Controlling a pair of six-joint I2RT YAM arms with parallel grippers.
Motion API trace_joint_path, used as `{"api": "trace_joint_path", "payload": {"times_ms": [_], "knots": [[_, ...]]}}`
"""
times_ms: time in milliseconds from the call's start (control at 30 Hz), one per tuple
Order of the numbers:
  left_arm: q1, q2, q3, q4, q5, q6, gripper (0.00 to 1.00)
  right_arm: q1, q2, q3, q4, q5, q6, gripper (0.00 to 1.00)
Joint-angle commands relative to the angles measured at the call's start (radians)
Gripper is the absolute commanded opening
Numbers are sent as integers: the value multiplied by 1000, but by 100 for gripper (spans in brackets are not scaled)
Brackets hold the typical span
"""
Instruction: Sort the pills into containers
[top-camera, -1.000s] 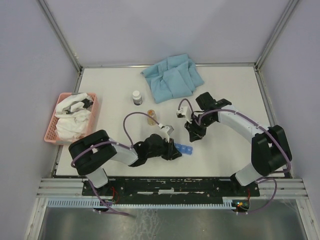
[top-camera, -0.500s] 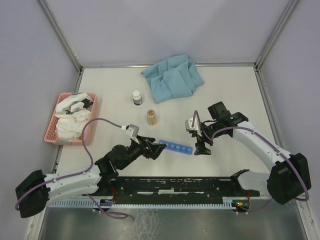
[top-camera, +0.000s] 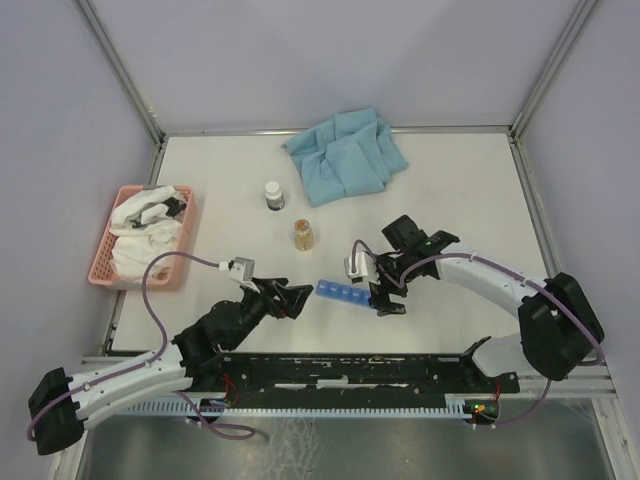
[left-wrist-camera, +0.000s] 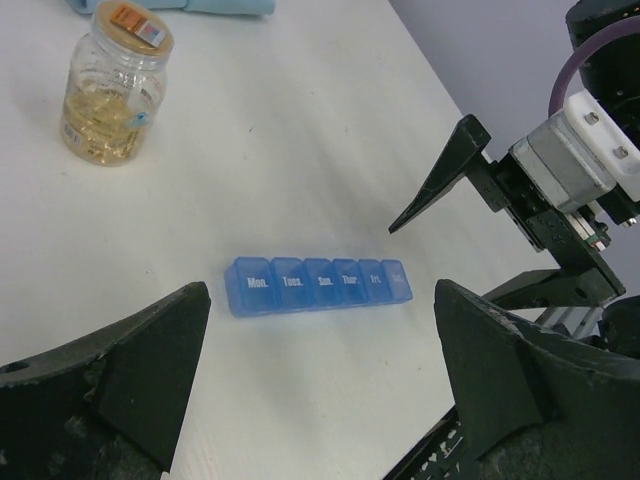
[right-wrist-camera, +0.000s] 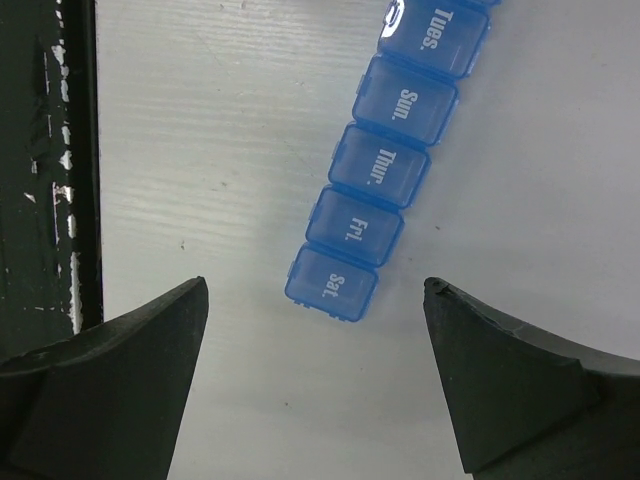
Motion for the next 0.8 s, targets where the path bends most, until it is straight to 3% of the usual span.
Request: {"api": "trace_joint_path", "payload": {"times_ms": [0,267,767], "knots": [[-3,1,-2,-28,-63,-29,100,62,45,32,84,105,102,96],[-3,5,-1,-78,-86,-51,100,154,146,66,137,284,182,94],[-2,6,5,-131,-85,-112,98,169,210,101,168,303,285,83]]}}
